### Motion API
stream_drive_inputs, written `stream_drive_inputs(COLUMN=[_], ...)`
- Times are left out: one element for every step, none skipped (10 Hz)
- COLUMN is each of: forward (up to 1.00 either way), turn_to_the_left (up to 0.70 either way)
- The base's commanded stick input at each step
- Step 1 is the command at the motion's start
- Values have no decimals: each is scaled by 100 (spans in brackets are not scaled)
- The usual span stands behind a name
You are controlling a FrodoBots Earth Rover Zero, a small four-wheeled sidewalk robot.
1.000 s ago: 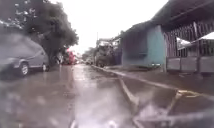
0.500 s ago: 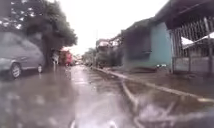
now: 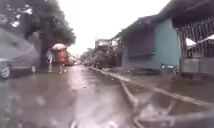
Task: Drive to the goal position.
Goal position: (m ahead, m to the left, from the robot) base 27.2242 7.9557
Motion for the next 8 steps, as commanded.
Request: stream_drive_inputs(forward=[100,100,100,100,100,100,100,100], turn_to_the_left=[0,0,0,0,11,27,27,27])
